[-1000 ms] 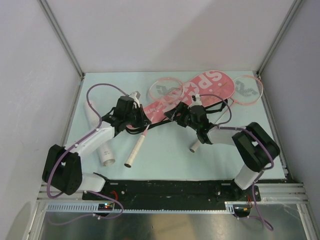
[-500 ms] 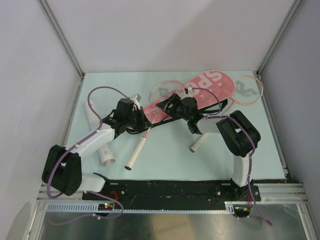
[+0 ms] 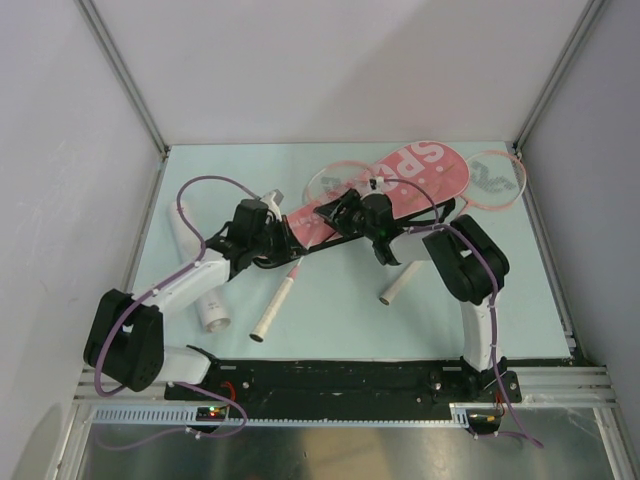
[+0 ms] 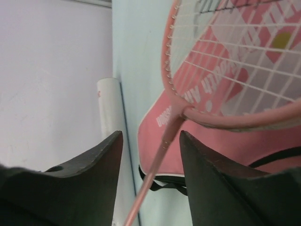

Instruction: Pack up the badminton gear

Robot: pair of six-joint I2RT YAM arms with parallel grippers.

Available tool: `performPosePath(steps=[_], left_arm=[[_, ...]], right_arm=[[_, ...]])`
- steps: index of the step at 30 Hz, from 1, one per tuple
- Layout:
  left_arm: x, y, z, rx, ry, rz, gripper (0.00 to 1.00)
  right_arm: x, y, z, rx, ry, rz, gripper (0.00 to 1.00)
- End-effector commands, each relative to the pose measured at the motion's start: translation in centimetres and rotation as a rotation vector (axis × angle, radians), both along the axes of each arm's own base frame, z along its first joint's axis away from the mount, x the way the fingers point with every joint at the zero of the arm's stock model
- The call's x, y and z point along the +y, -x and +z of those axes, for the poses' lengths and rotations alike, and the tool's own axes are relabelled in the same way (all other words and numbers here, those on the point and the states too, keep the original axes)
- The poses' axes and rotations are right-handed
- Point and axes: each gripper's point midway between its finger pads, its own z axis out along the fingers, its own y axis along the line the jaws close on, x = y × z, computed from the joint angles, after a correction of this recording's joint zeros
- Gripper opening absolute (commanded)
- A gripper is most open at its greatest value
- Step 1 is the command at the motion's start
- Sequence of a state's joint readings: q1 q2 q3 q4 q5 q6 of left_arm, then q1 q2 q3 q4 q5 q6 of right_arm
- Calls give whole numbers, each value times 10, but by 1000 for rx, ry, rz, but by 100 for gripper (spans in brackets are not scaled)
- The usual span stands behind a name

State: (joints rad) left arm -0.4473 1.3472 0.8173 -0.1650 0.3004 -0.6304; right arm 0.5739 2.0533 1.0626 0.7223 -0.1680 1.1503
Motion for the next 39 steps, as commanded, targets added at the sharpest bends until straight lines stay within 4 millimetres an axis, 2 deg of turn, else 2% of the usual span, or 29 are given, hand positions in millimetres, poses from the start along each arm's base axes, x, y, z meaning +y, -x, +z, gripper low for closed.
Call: performPosePath(steps=[1, 6, 9, 12, 18, 22, 27, 32, 34, 36, 39], left_arm=[[-11, -1, 21, -65, 68, -28, 7], [-12, 3, 27, -84, 76, -34, 14], [-14, 7, 29, -85, 88, -48, 18], [-13, 9, 32, -94, 93, -54, 30], [-10, 14, 47, -148, 104, -59, 63], [-4, 16, 59, -210, 74, -73, 74], [8, 8, 74, -305, -49, -115, 74], [10, -2, 73, -406, -199, -263, 64], [17, -13, 72, -454, -283, -272, 62], [23, -24, 70, -485, -355, -277, 61], [18, -34, 68, -516, -401, -342, 63]], right_arm=[[6, -16, 35, -95, -91, 1, 51], [6, -16, 37, -91, -103, 8, 32], [6, -14, 44, -98, -115, 16, 17], [6, -10, 58, -120, -134, 29, 3], [-6, -1, 86, -142, -173, 34, 0], [-23, 9, 98, -147, -174, 30, 0], [-52, 28, 113, -145, -155, 29, 0], [-88, 47, 115, -125, -89, 23, 0], [-104, 57, 115, -123, -69, 15, 0], [-123, 66, 117, -121, -49, 2, 0], [-151, 80, 120, -117, -7, -16, 0]])
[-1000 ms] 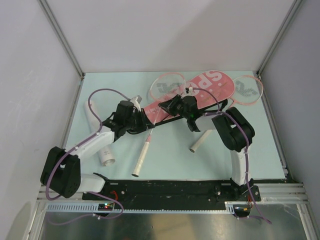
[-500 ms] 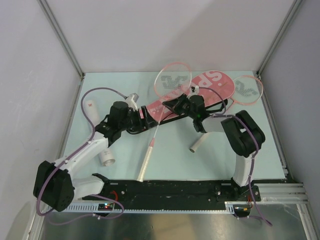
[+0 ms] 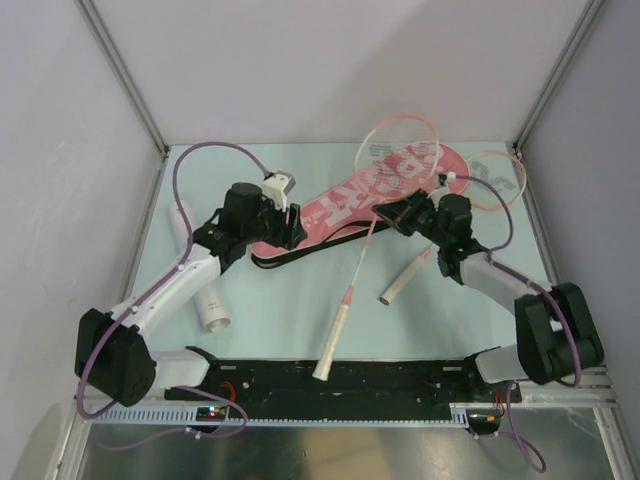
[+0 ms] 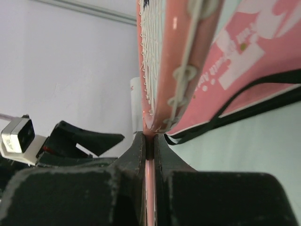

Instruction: Pack up the badminton gear

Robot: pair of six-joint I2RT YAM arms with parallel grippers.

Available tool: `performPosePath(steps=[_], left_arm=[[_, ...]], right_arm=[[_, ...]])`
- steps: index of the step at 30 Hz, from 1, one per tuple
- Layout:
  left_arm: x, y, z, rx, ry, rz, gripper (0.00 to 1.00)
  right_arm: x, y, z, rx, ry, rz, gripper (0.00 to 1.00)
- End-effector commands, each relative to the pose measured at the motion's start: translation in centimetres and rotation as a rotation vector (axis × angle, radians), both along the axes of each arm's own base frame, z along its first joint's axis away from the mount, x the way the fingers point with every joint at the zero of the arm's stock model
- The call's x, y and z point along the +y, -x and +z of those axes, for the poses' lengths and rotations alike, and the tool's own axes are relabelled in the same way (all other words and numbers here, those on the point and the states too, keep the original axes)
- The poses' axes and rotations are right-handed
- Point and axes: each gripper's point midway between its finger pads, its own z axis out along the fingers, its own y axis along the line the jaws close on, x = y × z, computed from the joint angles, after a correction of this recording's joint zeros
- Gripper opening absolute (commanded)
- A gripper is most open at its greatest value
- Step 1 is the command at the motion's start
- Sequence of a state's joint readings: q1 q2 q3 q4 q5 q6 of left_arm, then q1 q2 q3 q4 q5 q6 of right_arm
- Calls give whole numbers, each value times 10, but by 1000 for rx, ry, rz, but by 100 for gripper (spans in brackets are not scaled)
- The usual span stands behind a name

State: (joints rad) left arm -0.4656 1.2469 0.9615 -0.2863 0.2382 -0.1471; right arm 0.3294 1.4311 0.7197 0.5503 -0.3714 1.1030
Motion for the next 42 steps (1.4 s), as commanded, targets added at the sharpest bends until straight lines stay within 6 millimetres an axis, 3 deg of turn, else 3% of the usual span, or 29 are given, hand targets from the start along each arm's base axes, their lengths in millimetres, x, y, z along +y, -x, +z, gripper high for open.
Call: performPosePath(steps=[1, 3, 7, 13, 19, 25, 31, 33, 39, 42], left_arm=[[0, -22, 2, -124, -162, -98, 63], [-4, -33, -1, -143, -214, -117, 64], [-19, -53, -28, -124, -334, -192, 64], [-46, -71, -62, -71, -417, -267, 63], [-75, -71, -96, -37, -497, -353, 64], [-84, -85, -113, -10, -521, -326, 61], [-91, -86, -131, 32, -511, -342, 58], [-89, -89, -137, 39, -527, -329, 52], [-86, -93, -122, 36, -496, -268, 6], [-85, -98, -111, 59, -425, -228, 1]], right_arm=[[-32, 26, 10, -10, 60, 10, 0], [-49, 35, 13, -17, 86, -16, 0], [-79, 50, 22, -24, 138, -71, 0], [-104, 67, 32, -36, 164, -114, 0], [-109, 76, 32, -32, 173, -128, 0], [-109, 76, 33, -35, 164, -129, 0], [-110, 77, 34, -33, 165, -138, 0], [-110, 77, 34, -35, 164, -139, 0], [-111, 76, 32, -26, 165, -143, 0], [-112, 73, 26, -5, 170, -151, 0]])
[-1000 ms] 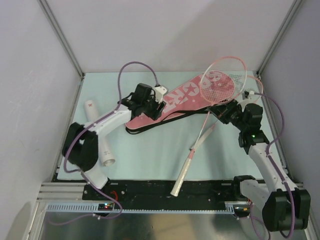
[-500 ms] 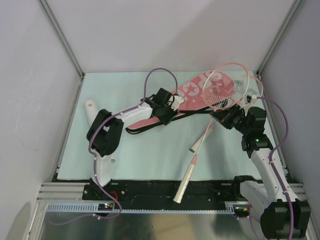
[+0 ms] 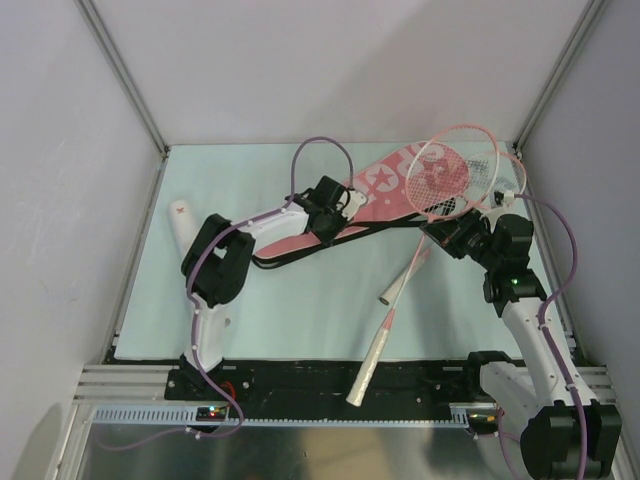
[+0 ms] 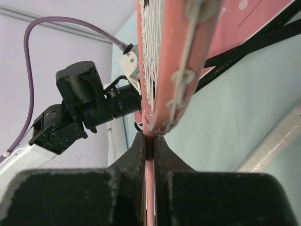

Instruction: Pack up the badminton gear

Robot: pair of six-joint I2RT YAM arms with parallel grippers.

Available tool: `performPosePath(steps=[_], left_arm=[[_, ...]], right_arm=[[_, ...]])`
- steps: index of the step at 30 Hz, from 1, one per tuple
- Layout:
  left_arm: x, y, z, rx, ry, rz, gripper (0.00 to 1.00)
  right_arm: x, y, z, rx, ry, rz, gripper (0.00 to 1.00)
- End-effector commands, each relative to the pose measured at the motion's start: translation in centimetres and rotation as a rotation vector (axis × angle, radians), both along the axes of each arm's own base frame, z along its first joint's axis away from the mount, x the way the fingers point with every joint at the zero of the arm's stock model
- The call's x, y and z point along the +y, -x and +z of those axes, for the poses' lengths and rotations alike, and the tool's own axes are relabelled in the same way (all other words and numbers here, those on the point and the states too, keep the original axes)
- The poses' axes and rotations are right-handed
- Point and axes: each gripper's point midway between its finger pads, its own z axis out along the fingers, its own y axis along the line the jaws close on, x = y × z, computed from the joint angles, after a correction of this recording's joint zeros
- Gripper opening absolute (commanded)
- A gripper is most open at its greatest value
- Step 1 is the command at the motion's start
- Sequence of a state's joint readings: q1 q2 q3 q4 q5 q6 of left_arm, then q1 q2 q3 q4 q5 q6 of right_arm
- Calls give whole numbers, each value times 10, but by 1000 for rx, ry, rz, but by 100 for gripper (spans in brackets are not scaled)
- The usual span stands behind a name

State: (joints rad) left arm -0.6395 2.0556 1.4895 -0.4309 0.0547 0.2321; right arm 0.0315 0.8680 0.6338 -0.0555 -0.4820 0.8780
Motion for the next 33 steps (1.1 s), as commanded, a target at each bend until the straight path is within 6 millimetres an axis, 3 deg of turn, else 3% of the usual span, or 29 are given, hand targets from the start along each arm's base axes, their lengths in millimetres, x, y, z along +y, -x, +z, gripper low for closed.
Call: performPosePath(steps=[1, 5, 15, 24, 26, 29, 33], left_arm=[[-6, -21, 44, -23, 148, 91, 1], [-13, -21, 63, 51, 301, 128, 0], [-21, -13, 99, 70, 455, 195, 0], [-25, 49, 62, 161, 423, 160, 2], [-27, 61, 55, 177, 421, 154, 5], [-31, 82, 43, 220, 424, 123, 18], [-38, 105, 46, 241, 443, 56, 29]], right_arm=[[-1, -3, 1, -6, -7, -9, 0], [-2, -2, -2, -3, 3, -11, 0], [-8, -1, -13, 10, 42, -38, 0], [-8, -2, -15, 12, 39, -39, 0], [-9, -3, -16, 15, 37, -42, 0], [-9, -4, -16, 14, 36, -44, 0], [-12, -2, -16, 10, 53, -54, 0]])
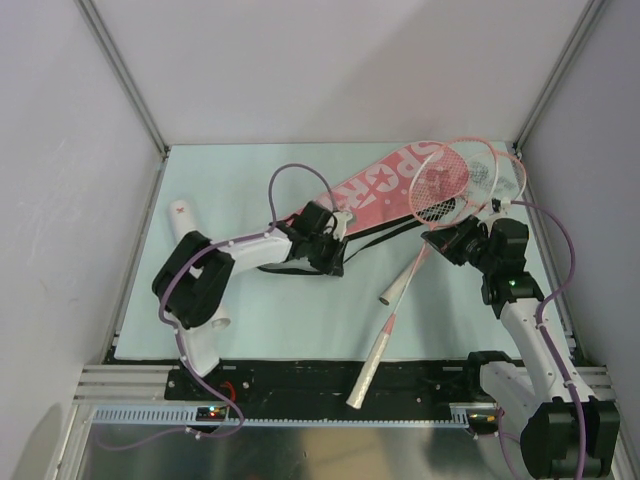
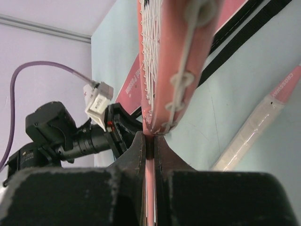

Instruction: Pack up the badminton gear

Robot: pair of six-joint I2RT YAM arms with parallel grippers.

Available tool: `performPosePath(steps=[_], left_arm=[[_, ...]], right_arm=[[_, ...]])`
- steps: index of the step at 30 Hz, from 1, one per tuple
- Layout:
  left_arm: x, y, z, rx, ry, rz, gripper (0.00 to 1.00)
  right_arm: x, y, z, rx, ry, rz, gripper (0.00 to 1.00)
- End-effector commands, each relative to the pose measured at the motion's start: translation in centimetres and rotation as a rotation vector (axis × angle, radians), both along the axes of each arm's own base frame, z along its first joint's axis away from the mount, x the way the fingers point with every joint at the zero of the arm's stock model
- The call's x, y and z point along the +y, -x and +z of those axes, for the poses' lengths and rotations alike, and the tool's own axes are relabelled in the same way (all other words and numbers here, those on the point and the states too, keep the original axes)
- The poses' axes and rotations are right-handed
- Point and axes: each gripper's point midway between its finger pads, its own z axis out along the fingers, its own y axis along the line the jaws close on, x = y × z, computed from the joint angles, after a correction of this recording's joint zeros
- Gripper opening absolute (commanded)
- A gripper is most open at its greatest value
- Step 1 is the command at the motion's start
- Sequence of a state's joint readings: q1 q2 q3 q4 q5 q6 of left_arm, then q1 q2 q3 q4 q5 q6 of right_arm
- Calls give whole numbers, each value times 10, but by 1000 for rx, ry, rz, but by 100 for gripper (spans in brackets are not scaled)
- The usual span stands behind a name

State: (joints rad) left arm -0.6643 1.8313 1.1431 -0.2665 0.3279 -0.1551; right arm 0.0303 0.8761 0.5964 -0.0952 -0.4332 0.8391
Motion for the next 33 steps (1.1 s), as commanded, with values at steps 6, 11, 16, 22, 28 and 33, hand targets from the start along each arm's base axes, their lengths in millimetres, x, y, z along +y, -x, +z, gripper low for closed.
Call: performPosePath(steps=[6, 11, 16, 22, 28, 33], left_arm=[[15, -20, 65, -257, -9, 19, 44], [47, -61, 66, -394, -243, 39, 49], [52, -88, 55, -433, -392, -46, 53], [48, -100, 33, -423, -460, -143, 56], [42, -100, 14, -384, -455, -174, 57], [43, -102, 0, -366, -481, -180, 56]], right_arm=[[-5, -1, 15, -61, 10, -24, 0], [-3, 0, 16, -64, 4, -7, 0], [-5, 3, 18, -78, 15, -8, 0], [-4, 4, 25, -98, 0, -4, 0], [-2, 1, 29, -105, -23, 4, 0], [-1, 1, 29, -104, -26, 4, 0]])
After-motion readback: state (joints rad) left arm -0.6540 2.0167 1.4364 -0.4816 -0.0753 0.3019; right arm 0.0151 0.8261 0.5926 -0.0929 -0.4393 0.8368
